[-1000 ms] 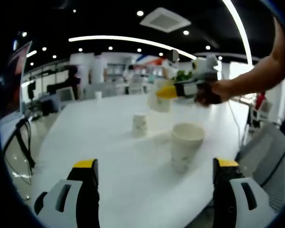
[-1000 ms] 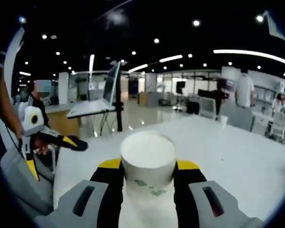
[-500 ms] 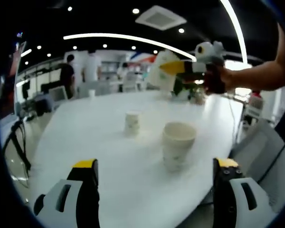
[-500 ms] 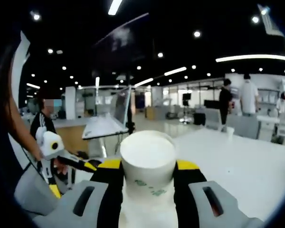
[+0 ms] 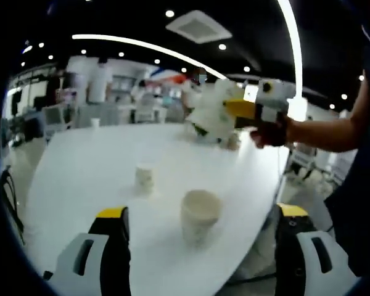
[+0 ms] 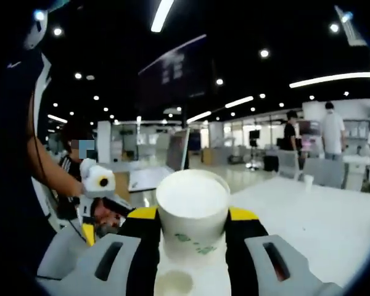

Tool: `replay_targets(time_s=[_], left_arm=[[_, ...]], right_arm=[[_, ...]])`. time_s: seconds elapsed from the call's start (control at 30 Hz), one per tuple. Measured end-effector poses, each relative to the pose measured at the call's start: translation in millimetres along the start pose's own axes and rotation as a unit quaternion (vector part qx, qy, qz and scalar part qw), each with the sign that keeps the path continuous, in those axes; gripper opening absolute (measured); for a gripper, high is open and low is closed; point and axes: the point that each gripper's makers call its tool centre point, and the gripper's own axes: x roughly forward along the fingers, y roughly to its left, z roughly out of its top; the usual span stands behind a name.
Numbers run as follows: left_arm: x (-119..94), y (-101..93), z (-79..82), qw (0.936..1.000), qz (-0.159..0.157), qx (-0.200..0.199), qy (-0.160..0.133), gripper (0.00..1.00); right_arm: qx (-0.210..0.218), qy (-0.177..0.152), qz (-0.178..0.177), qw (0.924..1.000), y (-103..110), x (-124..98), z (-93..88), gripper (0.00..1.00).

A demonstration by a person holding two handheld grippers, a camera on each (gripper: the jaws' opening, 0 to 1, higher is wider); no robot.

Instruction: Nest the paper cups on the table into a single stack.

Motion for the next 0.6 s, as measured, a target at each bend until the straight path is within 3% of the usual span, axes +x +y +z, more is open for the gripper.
replay_targets(time_s=[0.17, 0.3, 0.47, 0.6], left_arm=[[0.5, -4.4, 24.1, 0.9996, -0.021, 0.018, 0.002, 0.96], [-3.0, -14.4, 39.1, 0.9969, -0.065, -0.043, -0.01, 0.94], [-4.6, -22.5, 58.7, 0.9934, -0.087, -0.066, -0.035, 0.94], [-3.4, -29.0, 68.6, 0.9908, -0.106, -0.077, -0.035, 0.9]], right_arm=[[-0.004, -0.005, 0.012, 0.9999, 12.3, 2.3, 5.5, 0.38], [-0.003, -0.013, 0.032, 0.9994, 25.6, 3.2, 15.1, 0.38], [-0.008, -0.026, 0.045, 0.9986, 37.2, 4.3, 26.4, 0.38], [-0.003, -0.036, 0.049, 0.9982, 39.8, 5.7, 29.8, 0.38]])
